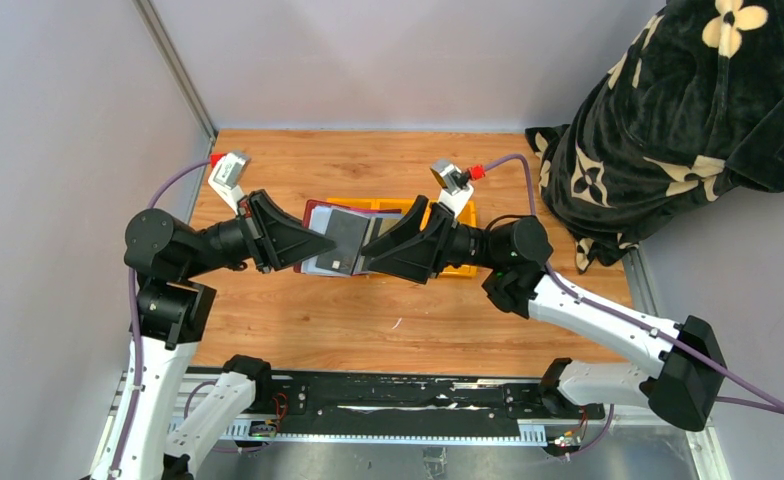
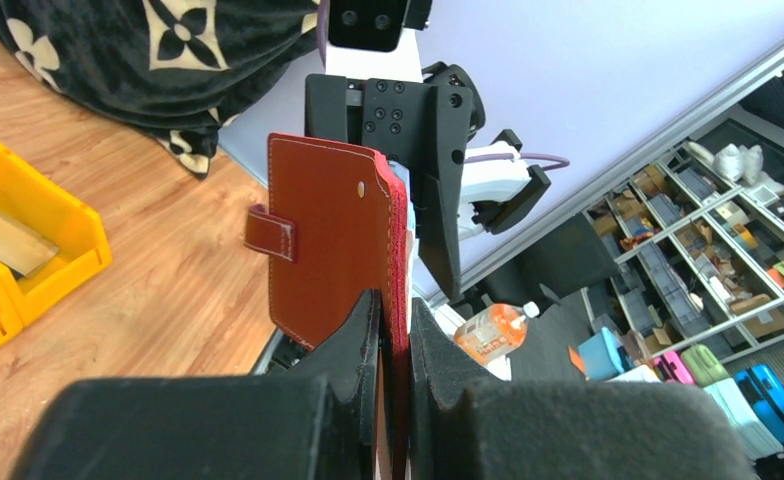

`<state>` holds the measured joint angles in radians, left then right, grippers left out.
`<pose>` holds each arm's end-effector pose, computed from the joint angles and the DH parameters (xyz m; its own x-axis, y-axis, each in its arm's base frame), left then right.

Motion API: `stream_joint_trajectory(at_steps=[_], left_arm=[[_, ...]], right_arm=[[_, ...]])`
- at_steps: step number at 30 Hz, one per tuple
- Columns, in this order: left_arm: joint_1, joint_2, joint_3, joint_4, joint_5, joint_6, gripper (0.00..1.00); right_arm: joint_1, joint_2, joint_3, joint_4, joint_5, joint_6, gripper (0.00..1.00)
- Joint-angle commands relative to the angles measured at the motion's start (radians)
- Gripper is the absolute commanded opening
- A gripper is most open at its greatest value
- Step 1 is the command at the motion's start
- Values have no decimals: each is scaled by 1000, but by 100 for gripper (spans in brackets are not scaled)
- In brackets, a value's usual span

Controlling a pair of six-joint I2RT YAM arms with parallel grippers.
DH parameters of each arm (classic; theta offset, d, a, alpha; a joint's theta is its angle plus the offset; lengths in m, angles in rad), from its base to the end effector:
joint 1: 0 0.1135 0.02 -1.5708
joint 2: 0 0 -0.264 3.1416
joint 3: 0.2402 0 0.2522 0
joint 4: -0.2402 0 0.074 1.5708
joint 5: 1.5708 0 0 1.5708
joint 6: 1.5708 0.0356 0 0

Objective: Take the credit cards out of the card holder
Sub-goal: Remove the credit card from the card holder.

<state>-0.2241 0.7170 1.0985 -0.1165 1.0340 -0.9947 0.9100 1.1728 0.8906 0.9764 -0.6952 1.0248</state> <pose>0.1053 -0.0554 0.4580 -0.6343 -0.2953 -0.7145 0.7166 0.1224 -0.6867 0.1339 0.2094 0.4111 -0.5725 0.3329 -0.7493 -0.8073 -0.3888 0.4440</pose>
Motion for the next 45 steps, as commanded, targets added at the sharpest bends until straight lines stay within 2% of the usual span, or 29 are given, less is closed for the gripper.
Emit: stream_joint_trajectory(at_steps=[1, 5, 11, 20, 32, 34, 36, 38, 40, 42, 45], left_arm=[[-1, -12, 34, 21, 26, -11, 8], [-1, -15, 29, 20, 23, -8, 9], [-1, -17, 10, 0, 15, 21, 9], [-1, -5, 9, -7, -2, 32, 9], [-1, -6, 13, -28, -3, 42, 11], [-1, -6, 15, -33, -3, 42, 16], [-1, -4, 21, -38, 5, 41, 32], [-1, -7, 24, -37, 9, 37, 44], [-1, -9, 23, -37, 11, 33, 51], [-1, -11, 19, -26, 17, 24, 51], [-1, -12, 12, -16, 21, 16, 40]], right_arm=[[5, -11, 3, -58, 19, -59, 51], [6, 26, 33, -9, 10, -22, 50], [6, 86, 48, 232, -26, 116, 44], [6, 44, 27, 223, -15, 92, 40], [26, 191, 105, 339, -13, 172, 39], [29, 204, 116, 332, -10, 169, 40], [29, 209, 115, 327, -3, 165, 41], [28, 206, 105, 328, 5, 161, 39], [28, 203, 91, 335, 14, 158, 36], [28, 205, 87, 340, 17, 163, 34], [28, 206, 82, 349, 22, 171, 34]])
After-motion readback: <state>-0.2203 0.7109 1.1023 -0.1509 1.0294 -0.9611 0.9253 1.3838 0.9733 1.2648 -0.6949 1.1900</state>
